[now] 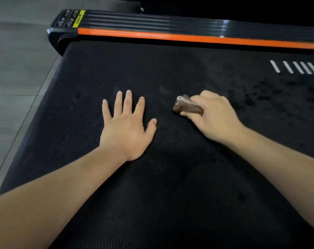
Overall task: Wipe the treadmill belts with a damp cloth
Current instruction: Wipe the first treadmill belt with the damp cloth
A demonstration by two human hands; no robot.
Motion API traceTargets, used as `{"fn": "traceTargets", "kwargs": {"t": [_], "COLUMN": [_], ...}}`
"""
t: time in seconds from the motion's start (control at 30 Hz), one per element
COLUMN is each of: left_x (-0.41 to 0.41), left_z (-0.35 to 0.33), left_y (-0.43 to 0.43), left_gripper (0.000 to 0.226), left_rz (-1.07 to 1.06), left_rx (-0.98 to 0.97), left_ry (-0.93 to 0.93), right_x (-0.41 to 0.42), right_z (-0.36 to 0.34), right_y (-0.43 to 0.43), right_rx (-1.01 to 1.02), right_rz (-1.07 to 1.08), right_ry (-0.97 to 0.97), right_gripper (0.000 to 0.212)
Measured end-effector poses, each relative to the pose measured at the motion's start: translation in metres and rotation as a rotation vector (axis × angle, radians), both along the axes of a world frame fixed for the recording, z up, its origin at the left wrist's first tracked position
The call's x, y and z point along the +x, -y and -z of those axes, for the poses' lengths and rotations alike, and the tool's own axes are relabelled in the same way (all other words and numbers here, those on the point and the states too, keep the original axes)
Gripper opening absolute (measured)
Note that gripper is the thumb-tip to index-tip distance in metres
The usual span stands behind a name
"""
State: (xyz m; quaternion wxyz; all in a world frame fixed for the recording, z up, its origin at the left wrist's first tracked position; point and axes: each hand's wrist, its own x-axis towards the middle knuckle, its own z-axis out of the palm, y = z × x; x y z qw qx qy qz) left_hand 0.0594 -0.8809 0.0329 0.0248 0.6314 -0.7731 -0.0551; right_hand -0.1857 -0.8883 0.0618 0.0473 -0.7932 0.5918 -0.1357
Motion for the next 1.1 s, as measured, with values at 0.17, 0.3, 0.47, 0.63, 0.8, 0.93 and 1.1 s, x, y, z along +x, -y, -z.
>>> {"fn": "traceTargets", "kwargs": {"t": [0.17,0.3,0.47,0.63,0.8,0.93,1.1], "left_x": [0.001,0.001,0.000,0.000,-0.001,0.001,0.001], "left_z": [0.000,0.001,0.000,-0.001,-0.003,-0.004,-0.006], "left_y": [-0.001,-0.001,-0.001,-0.001,-0.003,-0.004,-0.005], "left_gripper": [0.085,0.078,0.077,0.076,0.075,0.074,0.072], "left_rz": [-0.004,-0.004,-0.004,0.001,0.000,0.010,0.001], "left_rx": [-0.010,-0.011,-0.004,-0.006,0.002,0.015,0.021], "left_ry": [0.004,0.009,0.010,0.015,0.020,-0.005,-0.022], "right_x": [-0.025,0.014,-0.032,0.008,-0.013,-0.008,0.009], "right_z": [-0.006,0.002,-0.003,0.003,0.000,0.001,0.002], "right_y": [0.027,-0.049,-0.030,-0.080,-0.076,-0.079,-0.118], "right_rx": [-0.057,-0.005,-0.092,-0.071,-0.071,-0.086,0.040], "right_rz": [0.378,0.025,0.180,0.061,0.048,0.176,-0.198], "right_ry": [0.026,0.074,-0.022,0.045,-0.022,0.040,0.022], "right_gripper": [0.036,0.030,0.038,0.044,0.043,0.038,0.031]}}
